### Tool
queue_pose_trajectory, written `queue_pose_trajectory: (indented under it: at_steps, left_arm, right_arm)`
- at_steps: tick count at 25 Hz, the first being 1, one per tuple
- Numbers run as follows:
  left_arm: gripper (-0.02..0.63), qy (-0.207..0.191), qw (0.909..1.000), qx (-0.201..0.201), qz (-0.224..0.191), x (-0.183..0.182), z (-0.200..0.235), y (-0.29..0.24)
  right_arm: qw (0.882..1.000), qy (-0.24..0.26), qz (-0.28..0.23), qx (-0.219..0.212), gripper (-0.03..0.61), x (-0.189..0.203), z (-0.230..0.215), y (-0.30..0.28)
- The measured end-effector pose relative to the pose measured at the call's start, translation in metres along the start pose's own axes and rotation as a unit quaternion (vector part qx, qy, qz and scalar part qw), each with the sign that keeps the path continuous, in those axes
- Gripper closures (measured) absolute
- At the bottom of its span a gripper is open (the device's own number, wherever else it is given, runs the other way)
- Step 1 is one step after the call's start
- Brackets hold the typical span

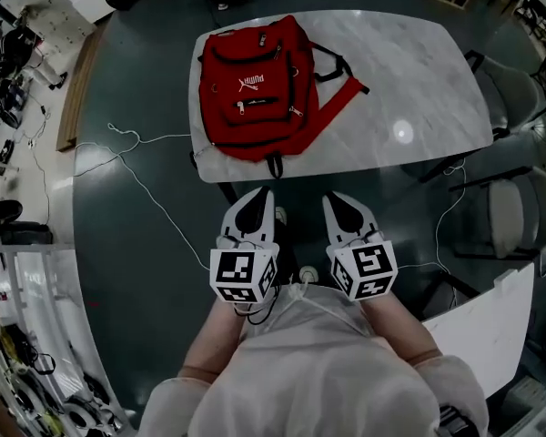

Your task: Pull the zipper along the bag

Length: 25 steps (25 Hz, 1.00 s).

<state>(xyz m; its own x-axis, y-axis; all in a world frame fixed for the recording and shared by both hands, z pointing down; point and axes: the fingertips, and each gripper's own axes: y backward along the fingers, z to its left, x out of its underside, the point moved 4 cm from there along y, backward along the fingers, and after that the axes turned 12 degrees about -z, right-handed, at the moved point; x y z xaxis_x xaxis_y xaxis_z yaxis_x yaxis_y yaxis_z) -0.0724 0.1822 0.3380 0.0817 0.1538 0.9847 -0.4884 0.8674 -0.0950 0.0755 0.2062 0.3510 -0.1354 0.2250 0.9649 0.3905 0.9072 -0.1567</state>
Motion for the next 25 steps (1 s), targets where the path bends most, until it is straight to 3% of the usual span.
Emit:
queue_pose_trajectory:
  at_steps: [8, 15, 25]
  left_arm:
    - [0.595, 0.020, 0.9983, 0.051, 0.018, -0.012, 0.068, -0.099]
    - [0.595, 0.052, 0.9959, 0.063, 0.040, -0.008, 0.131, -0.153]
    - [0.595, 0.077, 0.9902, 0.055, 0.103, 0.033, 0.151, -0.183]
  right_arm:
    - [0.999, 0.006, 0.023, 0.042, 0.551, -0.019, -0.020, -0.104]
    - [0.997, 0.017, 0.048, 0.061, 0.551, -0.026, -0.025, -0.183]
    - [0.992, 0.028, 0.105, 0.060, 0.551, 0.004, -0.051, -0.231]
